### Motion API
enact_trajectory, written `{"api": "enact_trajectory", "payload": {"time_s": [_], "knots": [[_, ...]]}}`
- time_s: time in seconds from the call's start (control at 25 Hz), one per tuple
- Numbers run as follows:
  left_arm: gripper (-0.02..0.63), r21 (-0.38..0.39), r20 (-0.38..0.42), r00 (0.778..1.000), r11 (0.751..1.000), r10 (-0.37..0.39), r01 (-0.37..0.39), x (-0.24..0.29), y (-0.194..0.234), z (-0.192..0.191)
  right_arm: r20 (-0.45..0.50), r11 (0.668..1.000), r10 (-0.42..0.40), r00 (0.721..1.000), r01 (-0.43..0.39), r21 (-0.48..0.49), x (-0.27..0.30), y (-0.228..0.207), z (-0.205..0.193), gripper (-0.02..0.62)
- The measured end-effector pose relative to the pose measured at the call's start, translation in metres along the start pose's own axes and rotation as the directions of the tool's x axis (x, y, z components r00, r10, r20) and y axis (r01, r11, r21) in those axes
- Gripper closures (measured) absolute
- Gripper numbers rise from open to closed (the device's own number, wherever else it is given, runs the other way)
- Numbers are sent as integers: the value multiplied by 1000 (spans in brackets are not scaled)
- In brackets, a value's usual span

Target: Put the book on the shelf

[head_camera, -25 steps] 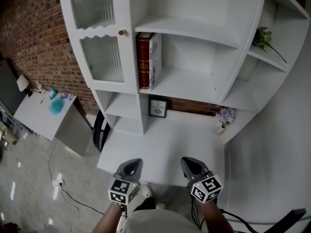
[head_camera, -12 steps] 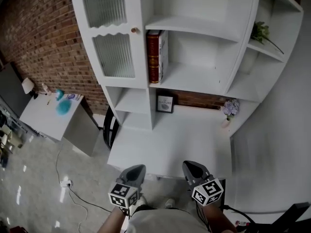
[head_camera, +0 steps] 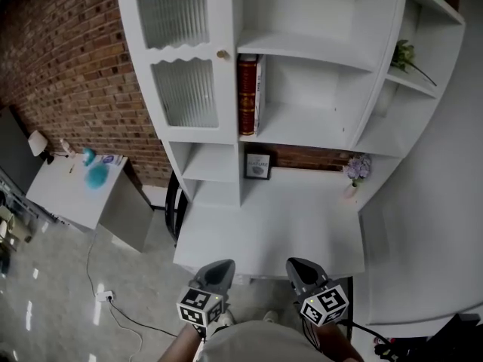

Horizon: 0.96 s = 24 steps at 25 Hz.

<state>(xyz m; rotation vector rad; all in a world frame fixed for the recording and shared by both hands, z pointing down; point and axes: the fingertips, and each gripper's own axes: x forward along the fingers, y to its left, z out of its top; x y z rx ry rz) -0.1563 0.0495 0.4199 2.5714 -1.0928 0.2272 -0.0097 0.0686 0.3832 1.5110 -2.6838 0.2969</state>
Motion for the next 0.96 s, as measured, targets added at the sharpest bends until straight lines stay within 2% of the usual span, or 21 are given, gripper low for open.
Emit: {"api": "enact_trajectory", "payload": {"time_s": [0.52,0.96], "knots": [[598,17,12,1000,1000,-12,12,6,9,4,-3,1000,-1,1000,1,-24,9,3,3,594],[598,1,-8,1000,1000,-16,16,8,7,9,-16,1000,27,1000,-27,-15,14,4,2,594]]}}
